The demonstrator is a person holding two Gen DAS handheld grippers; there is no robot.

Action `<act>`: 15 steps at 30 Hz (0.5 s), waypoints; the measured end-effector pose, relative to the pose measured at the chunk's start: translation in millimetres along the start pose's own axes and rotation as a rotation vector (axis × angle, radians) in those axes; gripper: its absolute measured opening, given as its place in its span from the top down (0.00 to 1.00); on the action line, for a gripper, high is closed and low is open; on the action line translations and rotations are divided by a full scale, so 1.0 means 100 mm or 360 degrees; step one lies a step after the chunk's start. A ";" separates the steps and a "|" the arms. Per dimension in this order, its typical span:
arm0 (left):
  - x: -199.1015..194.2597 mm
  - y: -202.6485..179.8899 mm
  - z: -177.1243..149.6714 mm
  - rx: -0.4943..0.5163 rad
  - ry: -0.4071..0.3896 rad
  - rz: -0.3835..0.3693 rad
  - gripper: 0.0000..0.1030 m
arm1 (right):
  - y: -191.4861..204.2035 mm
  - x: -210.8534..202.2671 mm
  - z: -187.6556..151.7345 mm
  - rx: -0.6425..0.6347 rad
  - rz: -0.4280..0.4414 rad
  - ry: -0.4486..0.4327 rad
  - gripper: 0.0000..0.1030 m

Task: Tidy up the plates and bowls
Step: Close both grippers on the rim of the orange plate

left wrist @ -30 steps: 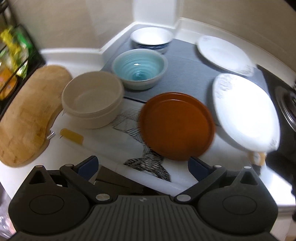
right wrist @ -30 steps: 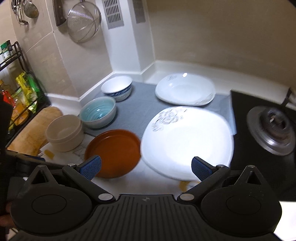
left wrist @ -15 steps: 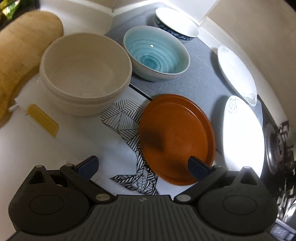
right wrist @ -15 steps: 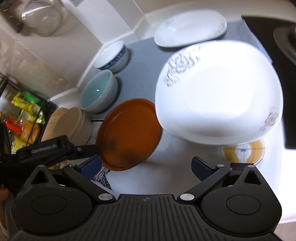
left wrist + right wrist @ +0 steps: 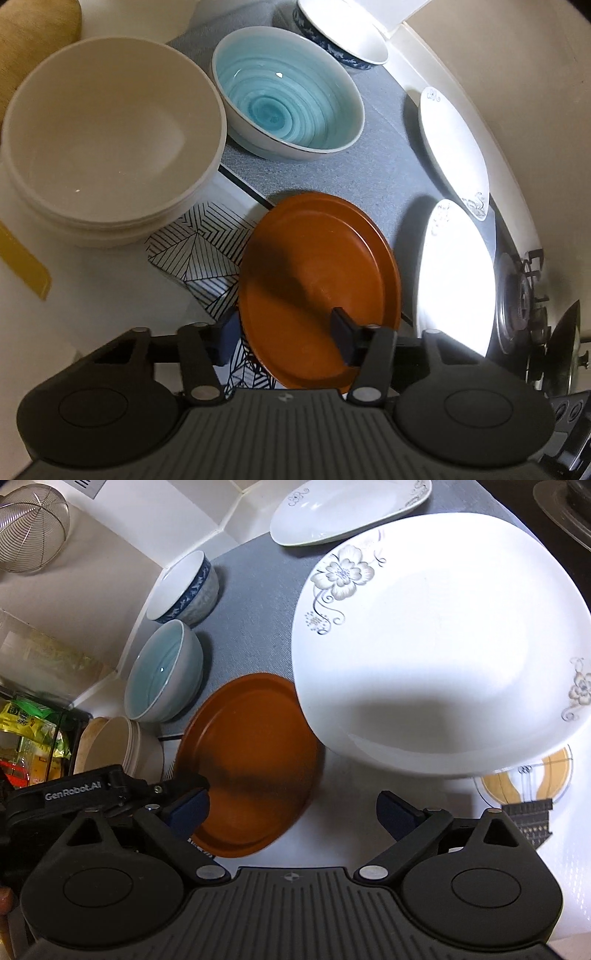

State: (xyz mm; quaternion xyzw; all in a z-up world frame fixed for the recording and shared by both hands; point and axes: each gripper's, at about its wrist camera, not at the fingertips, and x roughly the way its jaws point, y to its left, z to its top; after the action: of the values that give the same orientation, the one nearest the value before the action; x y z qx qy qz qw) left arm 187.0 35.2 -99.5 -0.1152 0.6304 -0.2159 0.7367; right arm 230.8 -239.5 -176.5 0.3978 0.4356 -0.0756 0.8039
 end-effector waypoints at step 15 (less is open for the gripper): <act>0.06 0.06 0.08 0.0025 -0.0003 0.0015 0.93 | 0.05 0.07 0.04 -0.0043 -0.0092 -0.0044 0.85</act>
State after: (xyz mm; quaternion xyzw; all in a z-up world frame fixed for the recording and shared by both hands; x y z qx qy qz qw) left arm 196.3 37.1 -106.3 -0.1066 0.6284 -0.2172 0.7393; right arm 240.0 -237.1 -177.6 0.3730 0.4366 -0.0984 0.8127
